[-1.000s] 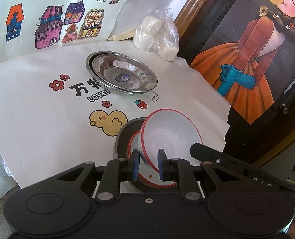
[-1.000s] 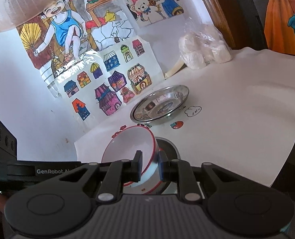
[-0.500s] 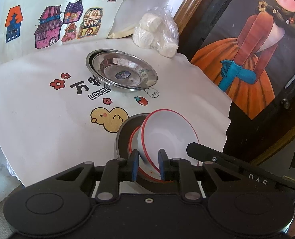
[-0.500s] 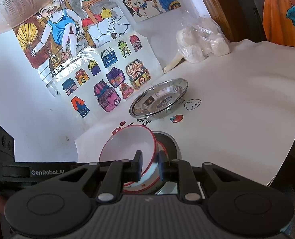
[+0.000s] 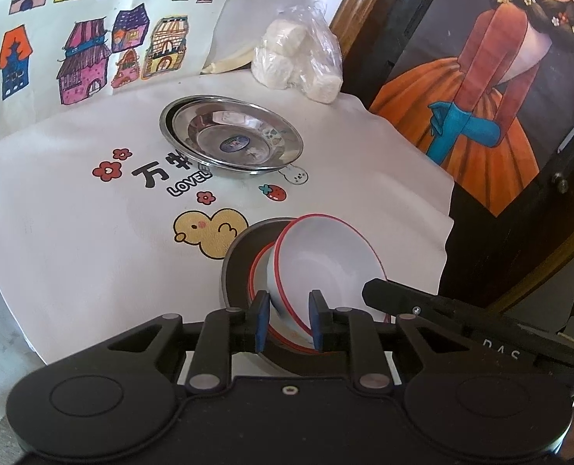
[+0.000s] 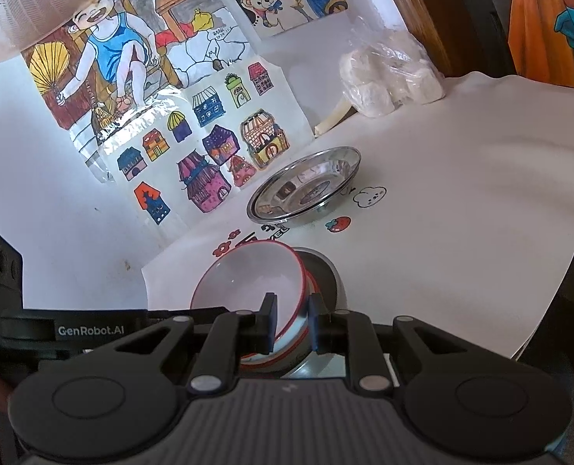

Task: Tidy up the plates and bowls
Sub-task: 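Open both tools and withdraw them from the stacked bowls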

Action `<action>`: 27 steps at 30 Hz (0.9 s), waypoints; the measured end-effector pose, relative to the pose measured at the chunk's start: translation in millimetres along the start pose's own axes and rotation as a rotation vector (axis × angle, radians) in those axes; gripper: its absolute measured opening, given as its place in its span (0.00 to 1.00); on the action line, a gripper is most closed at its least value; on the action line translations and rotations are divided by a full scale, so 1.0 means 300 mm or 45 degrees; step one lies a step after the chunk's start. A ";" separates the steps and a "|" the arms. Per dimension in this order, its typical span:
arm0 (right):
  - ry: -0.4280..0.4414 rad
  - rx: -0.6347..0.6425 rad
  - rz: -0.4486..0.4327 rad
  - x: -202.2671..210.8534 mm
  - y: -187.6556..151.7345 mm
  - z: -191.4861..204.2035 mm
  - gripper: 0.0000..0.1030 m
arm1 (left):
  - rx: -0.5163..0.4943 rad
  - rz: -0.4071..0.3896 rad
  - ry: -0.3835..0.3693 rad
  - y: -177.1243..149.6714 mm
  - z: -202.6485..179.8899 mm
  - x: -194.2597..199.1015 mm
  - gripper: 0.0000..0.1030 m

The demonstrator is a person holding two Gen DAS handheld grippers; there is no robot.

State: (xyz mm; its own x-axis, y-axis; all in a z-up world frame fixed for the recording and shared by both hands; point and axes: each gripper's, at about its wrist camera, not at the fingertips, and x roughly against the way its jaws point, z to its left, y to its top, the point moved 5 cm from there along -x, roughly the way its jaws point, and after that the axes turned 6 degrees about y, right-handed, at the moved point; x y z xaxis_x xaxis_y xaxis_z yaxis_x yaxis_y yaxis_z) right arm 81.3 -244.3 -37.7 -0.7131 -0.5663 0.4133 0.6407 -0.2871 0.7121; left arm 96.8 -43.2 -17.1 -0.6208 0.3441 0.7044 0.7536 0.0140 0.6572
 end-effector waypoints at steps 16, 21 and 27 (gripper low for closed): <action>0.027 -0.017 -0.001 -0.006 0.001 -0.015 0.20 | -0.076 0.064 0.055 0.024 -0.004 -0.026 0.24; 0.027 -0.020 0.002 -0.009 0.003 -0.020 0.20 | -0.046 0.066 0.040 0.020 0.003 -0.026 0.25; 0.026 -0.018 -0.001 -0.010 0.003 -0.022 0.20 | -0.030 0.053 0.019 0.023 0.015 -0.013 0.26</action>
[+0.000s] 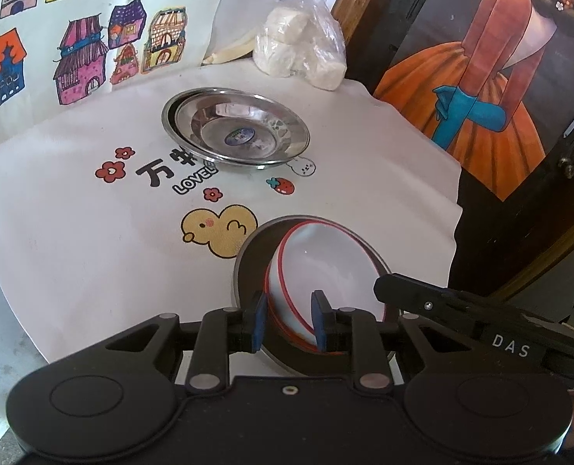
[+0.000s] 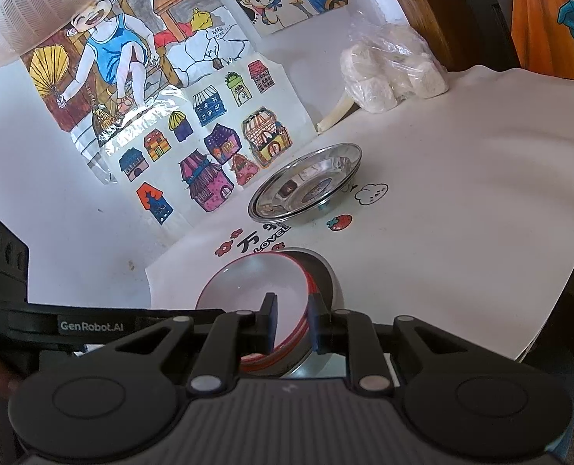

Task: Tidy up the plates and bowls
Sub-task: 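Open both tools and withdraw them from the stacked bowls, then move both open tools to the rim of the deep steel bowl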

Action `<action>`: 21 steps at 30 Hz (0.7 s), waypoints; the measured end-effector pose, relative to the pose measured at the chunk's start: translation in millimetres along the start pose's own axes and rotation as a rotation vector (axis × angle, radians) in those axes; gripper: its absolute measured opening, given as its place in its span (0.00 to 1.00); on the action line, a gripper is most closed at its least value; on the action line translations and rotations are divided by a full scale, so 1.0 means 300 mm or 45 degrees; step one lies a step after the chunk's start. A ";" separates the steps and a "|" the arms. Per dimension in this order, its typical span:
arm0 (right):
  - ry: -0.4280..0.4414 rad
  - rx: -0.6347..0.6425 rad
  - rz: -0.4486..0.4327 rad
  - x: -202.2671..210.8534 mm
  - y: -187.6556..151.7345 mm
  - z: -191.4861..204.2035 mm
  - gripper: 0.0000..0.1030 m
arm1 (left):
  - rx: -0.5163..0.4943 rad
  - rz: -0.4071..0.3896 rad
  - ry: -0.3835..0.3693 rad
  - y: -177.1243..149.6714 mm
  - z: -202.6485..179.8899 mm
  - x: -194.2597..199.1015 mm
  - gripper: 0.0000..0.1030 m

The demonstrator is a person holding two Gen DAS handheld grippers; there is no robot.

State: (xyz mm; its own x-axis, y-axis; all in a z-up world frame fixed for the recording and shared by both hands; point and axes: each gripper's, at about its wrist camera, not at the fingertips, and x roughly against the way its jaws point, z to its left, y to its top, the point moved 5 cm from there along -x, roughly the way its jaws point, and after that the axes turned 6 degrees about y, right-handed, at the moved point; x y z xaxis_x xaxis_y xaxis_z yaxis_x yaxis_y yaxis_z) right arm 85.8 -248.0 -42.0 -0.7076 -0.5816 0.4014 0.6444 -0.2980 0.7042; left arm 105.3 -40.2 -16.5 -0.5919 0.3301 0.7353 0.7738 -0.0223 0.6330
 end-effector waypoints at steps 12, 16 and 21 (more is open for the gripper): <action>-0.022 0.070 -0.015 0.010 0.033 0.024 0.32 | 0.108 -0.133 0.068 0.056 0.102 0.060 0.69; -0.043 0.093 -0.014 0.011 0.042 0.025 0.46 | 0.122 -0.150 0.118 0.055 0.134 0.054 0.87; -0.115 0.140 -0.013 0.028 0.054 0.011 0.84 | 0.134 -0.143 0.168 0.049 0.179 0.040 0.99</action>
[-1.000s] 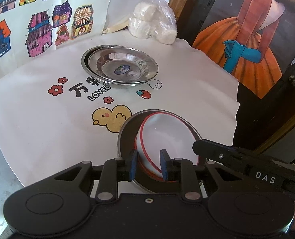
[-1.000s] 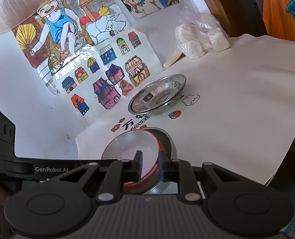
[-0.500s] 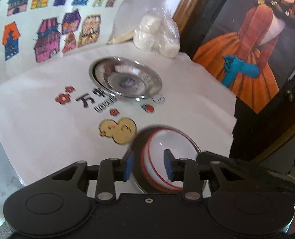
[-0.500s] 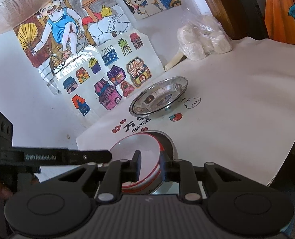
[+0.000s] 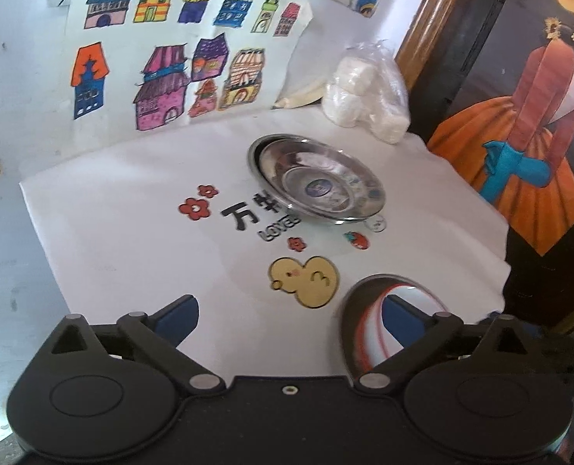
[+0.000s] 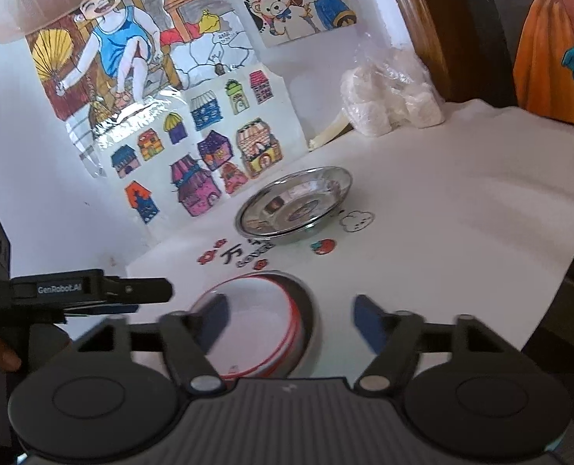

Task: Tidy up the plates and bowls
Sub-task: 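Move both open tools to the rim of the deep steel bowl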

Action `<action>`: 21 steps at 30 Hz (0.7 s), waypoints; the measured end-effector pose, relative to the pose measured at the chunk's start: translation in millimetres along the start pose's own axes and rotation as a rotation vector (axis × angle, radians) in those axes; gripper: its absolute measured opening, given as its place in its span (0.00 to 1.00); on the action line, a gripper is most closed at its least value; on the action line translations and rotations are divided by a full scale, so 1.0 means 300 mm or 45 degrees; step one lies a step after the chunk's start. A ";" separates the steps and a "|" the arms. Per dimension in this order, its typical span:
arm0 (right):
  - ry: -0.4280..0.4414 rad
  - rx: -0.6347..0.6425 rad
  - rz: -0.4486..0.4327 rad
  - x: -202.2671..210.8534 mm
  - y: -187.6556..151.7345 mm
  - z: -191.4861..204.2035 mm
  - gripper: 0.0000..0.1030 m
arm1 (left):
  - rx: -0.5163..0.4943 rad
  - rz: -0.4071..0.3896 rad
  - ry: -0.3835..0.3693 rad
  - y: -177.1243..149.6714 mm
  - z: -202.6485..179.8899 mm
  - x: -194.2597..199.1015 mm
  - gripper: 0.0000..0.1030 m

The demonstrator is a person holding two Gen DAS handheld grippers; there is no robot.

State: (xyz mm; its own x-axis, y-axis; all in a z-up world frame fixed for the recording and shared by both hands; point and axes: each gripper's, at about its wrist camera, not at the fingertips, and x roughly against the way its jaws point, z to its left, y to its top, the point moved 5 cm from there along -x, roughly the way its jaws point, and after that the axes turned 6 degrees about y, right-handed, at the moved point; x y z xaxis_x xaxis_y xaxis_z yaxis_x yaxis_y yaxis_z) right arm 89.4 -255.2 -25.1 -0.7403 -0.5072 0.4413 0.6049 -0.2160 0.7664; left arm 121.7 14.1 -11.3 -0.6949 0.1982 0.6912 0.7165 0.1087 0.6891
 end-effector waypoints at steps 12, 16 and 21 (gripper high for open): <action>-0.226 0.046 0.068 0.006 0.006 -0.057 1.00 | -0.030 0.057 0.056 -0.023 0.067 -0.036 0.99; -0.280 0.064 0.106 0.007 0.010 -0.073 1.00 | -0.052 0.082 0.074 -0.033 0.081 -0.036 0.99; -0.318 0.090 0.168 0.010 0.021 -0.087 1.00 | -0.111 0.135 0.063 -0.033 0.067 -0.040 0.99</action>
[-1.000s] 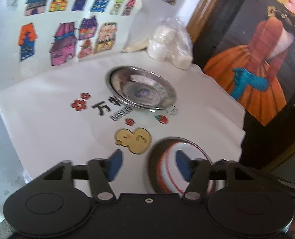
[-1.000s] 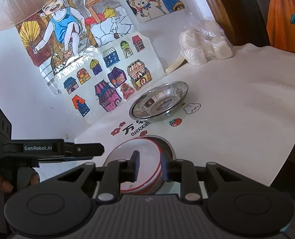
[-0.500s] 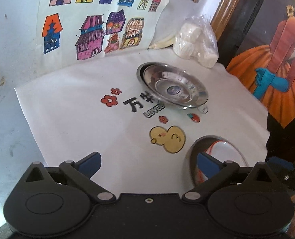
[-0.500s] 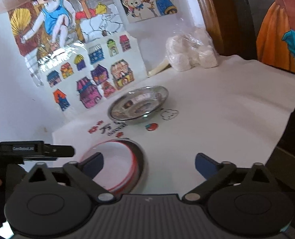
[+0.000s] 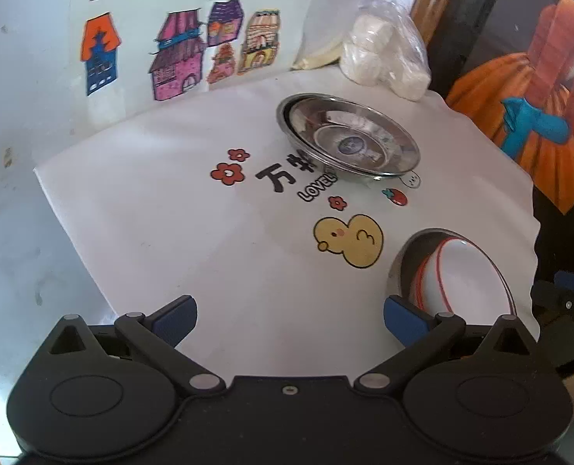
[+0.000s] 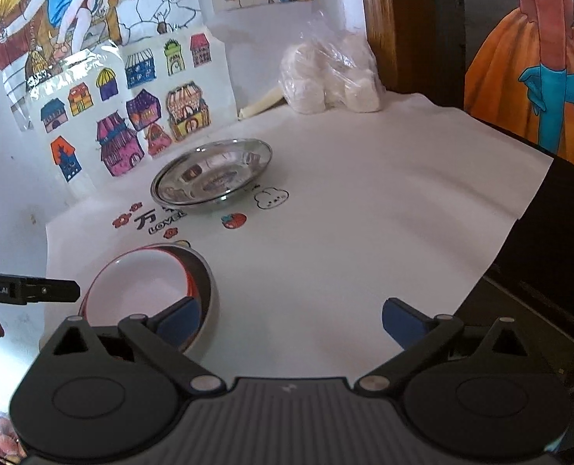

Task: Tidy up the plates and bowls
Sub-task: 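Move both open tools to the rim of the deep steel bowl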

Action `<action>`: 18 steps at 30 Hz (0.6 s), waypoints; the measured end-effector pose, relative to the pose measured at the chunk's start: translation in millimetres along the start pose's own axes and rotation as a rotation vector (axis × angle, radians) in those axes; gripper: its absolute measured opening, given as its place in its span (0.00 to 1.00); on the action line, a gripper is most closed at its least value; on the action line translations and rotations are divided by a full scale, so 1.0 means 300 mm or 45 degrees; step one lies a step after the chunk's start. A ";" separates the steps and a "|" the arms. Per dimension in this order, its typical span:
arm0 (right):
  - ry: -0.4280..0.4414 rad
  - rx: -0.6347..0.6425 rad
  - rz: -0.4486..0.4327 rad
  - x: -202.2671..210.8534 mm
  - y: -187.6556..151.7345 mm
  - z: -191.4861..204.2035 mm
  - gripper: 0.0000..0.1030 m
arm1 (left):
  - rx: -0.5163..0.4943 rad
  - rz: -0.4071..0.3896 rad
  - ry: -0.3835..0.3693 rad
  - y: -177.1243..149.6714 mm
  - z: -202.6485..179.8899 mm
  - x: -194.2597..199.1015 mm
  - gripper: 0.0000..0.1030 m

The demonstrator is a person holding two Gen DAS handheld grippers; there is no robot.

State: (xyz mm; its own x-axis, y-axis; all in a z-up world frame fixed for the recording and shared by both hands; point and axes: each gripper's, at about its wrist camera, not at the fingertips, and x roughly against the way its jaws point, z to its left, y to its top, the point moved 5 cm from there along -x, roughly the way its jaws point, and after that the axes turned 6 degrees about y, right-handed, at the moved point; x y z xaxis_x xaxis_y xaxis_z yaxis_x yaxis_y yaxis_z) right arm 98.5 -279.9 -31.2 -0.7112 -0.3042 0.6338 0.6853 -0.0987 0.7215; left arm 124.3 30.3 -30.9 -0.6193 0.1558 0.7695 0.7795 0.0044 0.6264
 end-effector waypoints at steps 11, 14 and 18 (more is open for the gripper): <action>0.041 0.034 0.158 -0.029 0.029 -0.017 1.00 | -0.107 0.045 0.013 0.037 -0.057 -0.012 0.99; 0.053 0.049 0.184 -0.040 0.030 -0.010 1.00 | -0.130 0.063 0.009 0.038 -0.072 -0.013 0.99; 0.054 0.080 0.218 -0.053 0.028 -0.007 1.00 | -0.163 0.080 0.012 0.039 -0.089 -0.022 0.99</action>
State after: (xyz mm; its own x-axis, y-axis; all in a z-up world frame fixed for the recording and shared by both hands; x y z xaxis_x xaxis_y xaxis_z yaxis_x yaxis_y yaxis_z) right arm 115.9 -277.9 -35.9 -0.5769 -0.3513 0.7374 0.7835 0.0172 0.6211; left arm 135.0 3.0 -25.2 -0.5710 0.1428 0.8085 0.7987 -0.1311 0.5873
